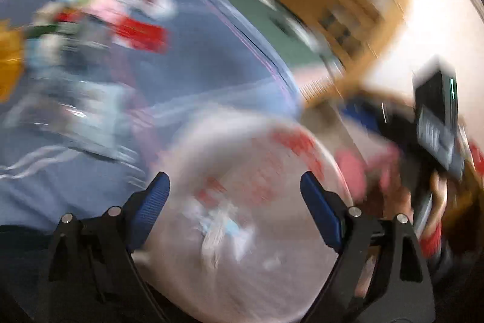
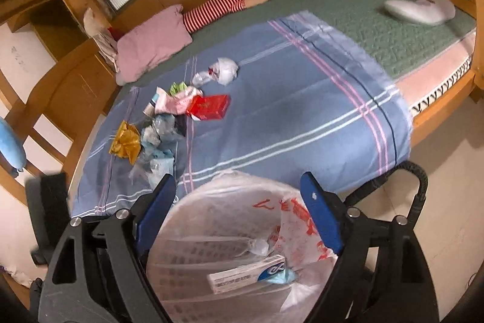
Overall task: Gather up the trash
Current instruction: 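Drop the medicine box and blue mask into the white trash bag with both grippers, then grasp the clear plastic bag with the left gripper and lift it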
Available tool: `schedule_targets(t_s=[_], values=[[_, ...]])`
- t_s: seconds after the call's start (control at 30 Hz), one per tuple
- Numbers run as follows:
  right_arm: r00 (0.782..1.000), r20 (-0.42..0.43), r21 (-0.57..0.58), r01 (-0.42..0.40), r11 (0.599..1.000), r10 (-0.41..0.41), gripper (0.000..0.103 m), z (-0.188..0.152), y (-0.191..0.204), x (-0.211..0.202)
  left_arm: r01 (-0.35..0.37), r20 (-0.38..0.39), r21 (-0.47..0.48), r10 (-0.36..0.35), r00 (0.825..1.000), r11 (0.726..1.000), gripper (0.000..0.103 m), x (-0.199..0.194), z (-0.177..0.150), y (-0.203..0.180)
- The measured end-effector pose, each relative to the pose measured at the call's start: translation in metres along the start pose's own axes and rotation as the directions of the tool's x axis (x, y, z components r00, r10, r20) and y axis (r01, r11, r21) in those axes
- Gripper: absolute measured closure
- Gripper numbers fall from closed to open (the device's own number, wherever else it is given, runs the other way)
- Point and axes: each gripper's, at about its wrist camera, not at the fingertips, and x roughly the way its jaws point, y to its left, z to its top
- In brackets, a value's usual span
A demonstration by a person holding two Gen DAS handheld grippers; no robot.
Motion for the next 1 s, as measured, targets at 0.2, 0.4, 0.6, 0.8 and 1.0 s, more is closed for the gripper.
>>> schedule_targets(t_s=[0.2, 0.4, 0.6, 0.8, 1.0], values=[[0.999, -0.041, -0.001, 0.012, 1.000, -0.012, 0.020, -0.005, 0.006, 0.015, -0.309, 0.138, -0.356, 0.376, 0.916, 0.882, 0.008, -0.035, 0.040, 0.086], [0.997, -0.070, -0.040, 0.030, 0.999, -0.033, 0.020, -0.007, 0.016, 0.026, -0.276, 0.040, -0.598, 0.372, 0.928, 0.753, 0.007, 0.000, 0.041, 0.147], [0.995, -0.100, -0.056, 0.026, 0.998, -0.031, 0.020, -0.011, 0.024, 0.036, -0.376, -0.042, -0.541, 0.422, 0.906, 0.752, 0.005, 0.022, 0.046, 0.140], [0.993, -0.118, -0.081, 0.015, 0.997, -0.024, 0.020, -0.015, 0.036, 0.041, -0.464, -0.092, -0.447, 0.477, 0.874, 0.765, 0.005, 0.042, 0.046, 0.133], [0.991, -0.131, -0.080, 0.012, 0.997, -0.022, 0.020, -0.016, 0.038, 0.045, -0.471, -0.092, -0.471, 0.489, 0.867, 0.746, 0.005, 0.044, 0.046, 0.138]])
